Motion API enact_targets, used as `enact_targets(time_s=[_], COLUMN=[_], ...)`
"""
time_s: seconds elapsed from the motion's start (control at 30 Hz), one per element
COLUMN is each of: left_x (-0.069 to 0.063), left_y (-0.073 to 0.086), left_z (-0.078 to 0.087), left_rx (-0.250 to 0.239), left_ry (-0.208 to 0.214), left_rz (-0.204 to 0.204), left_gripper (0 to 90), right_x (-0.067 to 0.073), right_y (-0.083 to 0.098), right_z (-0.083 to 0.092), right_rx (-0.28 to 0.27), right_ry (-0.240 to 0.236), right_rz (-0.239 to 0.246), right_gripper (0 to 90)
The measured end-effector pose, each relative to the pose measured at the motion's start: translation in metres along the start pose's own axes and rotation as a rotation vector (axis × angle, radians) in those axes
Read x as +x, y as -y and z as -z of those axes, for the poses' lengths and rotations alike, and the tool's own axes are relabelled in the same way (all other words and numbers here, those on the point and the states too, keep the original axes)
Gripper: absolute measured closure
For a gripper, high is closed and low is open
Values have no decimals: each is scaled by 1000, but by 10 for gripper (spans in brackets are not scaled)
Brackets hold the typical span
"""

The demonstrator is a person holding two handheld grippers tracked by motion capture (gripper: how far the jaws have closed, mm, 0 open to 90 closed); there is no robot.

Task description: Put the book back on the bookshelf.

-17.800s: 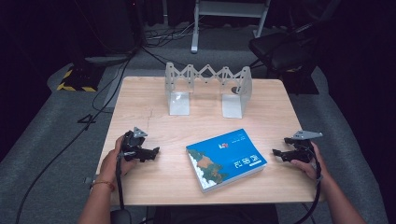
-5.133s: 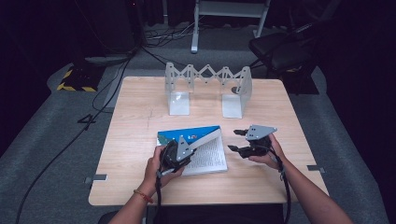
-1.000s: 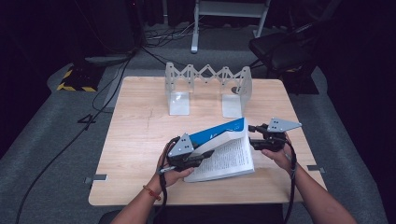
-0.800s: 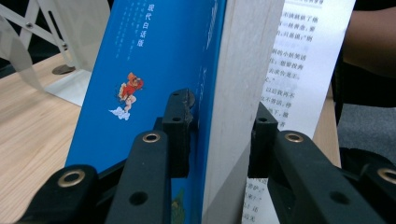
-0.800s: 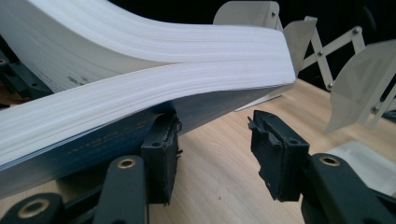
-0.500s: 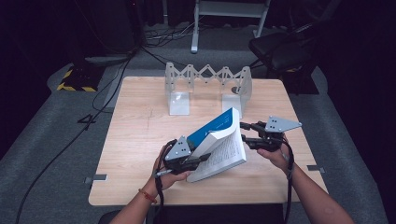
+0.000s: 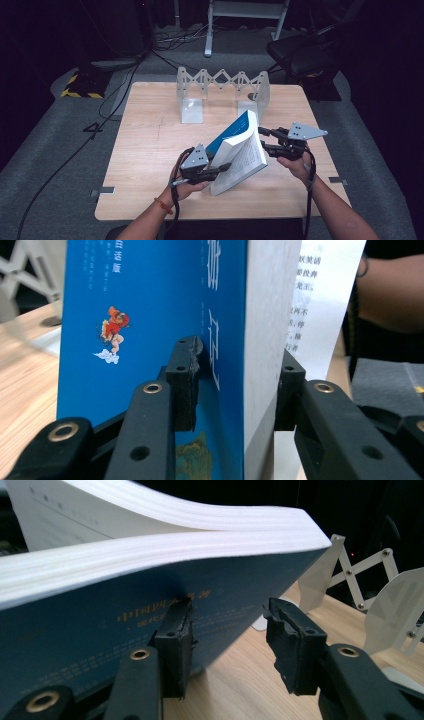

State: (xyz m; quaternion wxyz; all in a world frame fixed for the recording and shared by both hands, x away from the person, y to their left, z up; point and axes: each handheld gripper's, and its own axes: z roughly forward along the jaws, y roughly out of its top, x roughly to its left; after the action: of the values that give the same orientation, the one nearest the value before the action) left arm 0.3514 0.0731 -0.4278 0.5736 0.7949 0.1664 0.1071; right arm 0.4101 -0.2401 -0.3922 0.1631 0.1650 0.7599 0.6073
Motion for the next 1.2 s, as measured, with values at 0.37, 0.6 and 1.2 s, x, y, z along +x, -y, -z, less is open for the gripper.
enact_targets(time_s=[0.37,0.6,1.2], left_x=[3,0,-5], left_y=[-6,-4,4], left_z=[-14,0,23], left_rx=[-10,21,124], left_ry=[6,-59,-111], left_rz=[-7,-42,-78], left_gripper=[619,608,464], right_x=[1,18,56], right_y=[-8,-7,3], right_z=[14,4,-31], right_rx=[-8,21,132], right_ry=[29,-32,-126], right_rz=[43,67,152], right_gripper=[577,503,463])
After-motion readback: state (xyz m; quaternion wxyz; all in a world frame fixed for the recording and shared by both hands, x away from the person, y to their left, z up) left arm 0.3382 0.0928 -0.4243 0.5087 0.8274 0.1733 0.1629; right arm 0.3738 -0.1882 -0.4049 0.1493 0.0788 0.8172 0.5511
